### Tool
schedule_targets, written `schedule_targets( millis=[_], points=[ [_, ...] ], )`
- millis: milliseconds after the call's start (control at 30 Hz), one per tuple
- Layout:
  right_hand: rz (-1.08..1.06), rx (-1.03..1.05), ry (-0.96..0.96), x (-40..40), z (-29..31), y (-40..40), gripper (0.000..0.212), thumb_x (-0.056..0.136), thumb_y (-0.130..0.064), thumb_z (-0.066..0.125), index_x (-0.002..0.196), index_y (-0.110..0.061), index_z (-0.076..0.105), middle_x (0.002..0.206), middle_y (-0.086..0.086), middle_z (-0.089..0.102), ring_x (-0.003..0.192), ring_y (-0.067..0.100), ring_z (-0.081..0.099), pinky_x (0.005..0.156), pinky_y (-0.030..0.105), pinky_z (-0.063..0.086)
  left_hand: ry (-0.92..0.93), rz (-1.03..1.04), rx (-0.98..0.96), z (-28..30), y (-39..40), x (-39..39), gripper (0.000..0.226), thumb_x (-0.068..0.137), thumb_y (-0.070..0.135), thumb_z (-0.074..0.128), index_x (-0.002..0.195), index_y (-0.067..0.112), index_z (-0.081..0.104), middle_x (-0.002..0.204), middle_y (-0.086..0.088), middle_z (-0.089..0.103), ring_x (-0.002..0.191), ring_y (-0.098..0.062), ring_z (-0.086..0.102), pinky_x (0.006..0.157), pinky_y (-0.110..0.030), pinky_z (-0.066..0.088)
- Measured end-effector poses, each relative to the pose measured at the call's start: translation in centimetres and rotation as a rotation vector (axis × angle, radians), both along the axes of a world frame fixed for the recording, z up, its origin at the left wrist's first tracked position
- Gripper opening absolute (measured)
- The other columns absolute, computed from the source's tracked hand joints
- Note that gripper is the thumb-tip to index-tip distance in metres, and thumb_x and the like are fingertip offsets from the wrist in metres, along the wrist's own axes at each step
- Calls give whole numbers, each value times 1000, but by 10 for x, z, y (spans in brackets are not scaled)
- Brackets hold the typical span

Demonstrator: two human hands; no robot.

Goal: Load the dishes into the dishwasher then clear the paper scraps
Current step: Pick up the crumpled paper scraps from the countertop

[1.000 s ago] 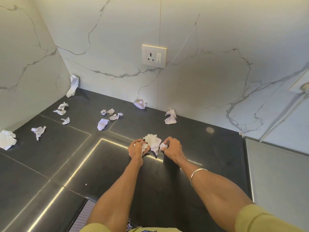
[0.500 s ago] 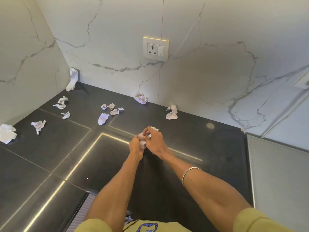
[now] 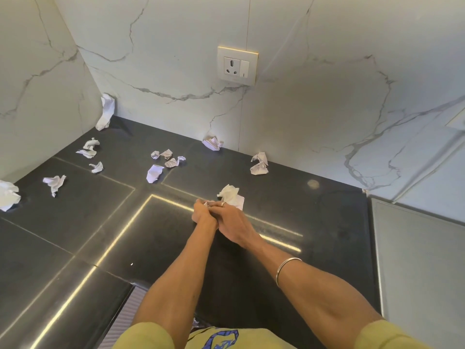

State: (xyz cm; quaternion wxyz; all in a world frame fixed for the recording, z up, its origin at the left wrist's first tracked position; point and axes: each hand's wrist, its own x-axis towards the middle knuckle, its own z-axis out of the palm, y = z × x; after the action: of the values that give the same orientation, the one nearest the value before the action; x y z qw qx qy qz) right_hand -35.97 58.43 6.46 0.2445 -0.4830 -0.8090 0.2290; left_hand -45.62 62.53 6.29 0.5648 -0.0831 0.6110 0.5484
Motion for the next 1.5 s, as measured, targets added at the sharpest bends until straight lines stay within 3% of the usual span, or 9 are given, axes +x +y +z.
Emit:
schedule_targets(
  millis=[167, 267, 433, 600, 833, 1000, 1200, 1333, 1500],
  points=[
    [-197, 106, 118, 13, 1, -2, 41, 93, -5, 49, 123, -29, 63, 125, -5, 60, 98, 15, 64, 83, 27, 54, -52, 60, -10, -4, 11, -5, 21, 90, 20, 50, 72, 8, 54, 56, -5, 51, 41, -14, 43, 37, -19, 29],
    [-372, 70, 79, 19, -2, 13, 46, 90, -3, 50, 130, -26, 55, 134, -2, 46, 109, 21, 56, 92, 34, 53, -33, 28, 5, -2, 13, 0, 22, 86, 12, 46, 65, 10, 47, 54, -4, 47, 40, -14, 39, 35, -19, 22],
    [-361, -114, -169, 31, -10, 38, 72, 81, -22, 69, 147, -27, 39, 153, 3, 36, 138, 28, 31, 110, 42, 36, -31, 13, 1, -3, 14, 0, 20, 85, 10, 46, 65, 7, 48, 56, -7, 48, 40, -15, 41, 34, -18, 23],
    [-422, -53, -227, 34, -12, 38, 36, 84, -31, 66, 117, -17, 70, 119, 2, 67, 107, 26, 55, 89, 36, 43, -7, -11, 3, -7, 14, 0, 19, 87, 11, 48, 70, 6, 50, 58, -8, 50, 39, -15, 42, 33, -19, 26],
    [-500, 42, 64, 34, -11, 30, 25, 94, -23, 60, 114, -16, 72, 117, -1, 68, 114, 17, 52, 96, 25, 43, 29, -37, 12, -7, 11, 2, 22, 90, 15, 51, 75, 0, 53, 58, -13, 55, 37, -18, 45, 32, -18, 31],
    [-359, 71, 164, 24, 0, 26, 19, 90, -17, 65, 106, -21, 73, 93, -5, 75, 81, 13, 65, 75, 18, 45, 109, -43, -8, -10, 6, 7, 27, 90, 26, 55, 94, 1, 64, 77, -12, 64, 57, -20, 59, 48, -26, 47],
    [-245, -67, 149, 0, -10, 23, 16, 89, -13, 59, 91, -12, 74, 90, 3, 67, 81, 17, 60, 78, 33, 50, 89, -55, 62, -7, 0, 5, 26, 96, 31, 56, 92, 7, 63, 80, -8, 65, 64, -19, 61, 57, -29, 50],
    [-283, -70, 104, 3, -10, 22, 21, 91, -15, 61, 103, -22, 77, 96, -1, 61, 86, 13, 61, 80, 24, 50, -10, -92, 170, -8, -6, 0, 28, 95, 31, 58, 103, 5, 65, 81, -8, 68, 65, -18, 64, 59, -29, 53],
    [-306, -62, 94, 1, 1, 21, 17, 78, -20, 71, 93, -29, 70, 84, -9, 72, 71, 5, 63, 70, 21, 50, -56, -172, 260, -13, -8, -3, 40, 84, 39, 72, 104, 4, 70, 91, -13, 72, 76, -22, 67, 67, -32, 54]
  ],
)
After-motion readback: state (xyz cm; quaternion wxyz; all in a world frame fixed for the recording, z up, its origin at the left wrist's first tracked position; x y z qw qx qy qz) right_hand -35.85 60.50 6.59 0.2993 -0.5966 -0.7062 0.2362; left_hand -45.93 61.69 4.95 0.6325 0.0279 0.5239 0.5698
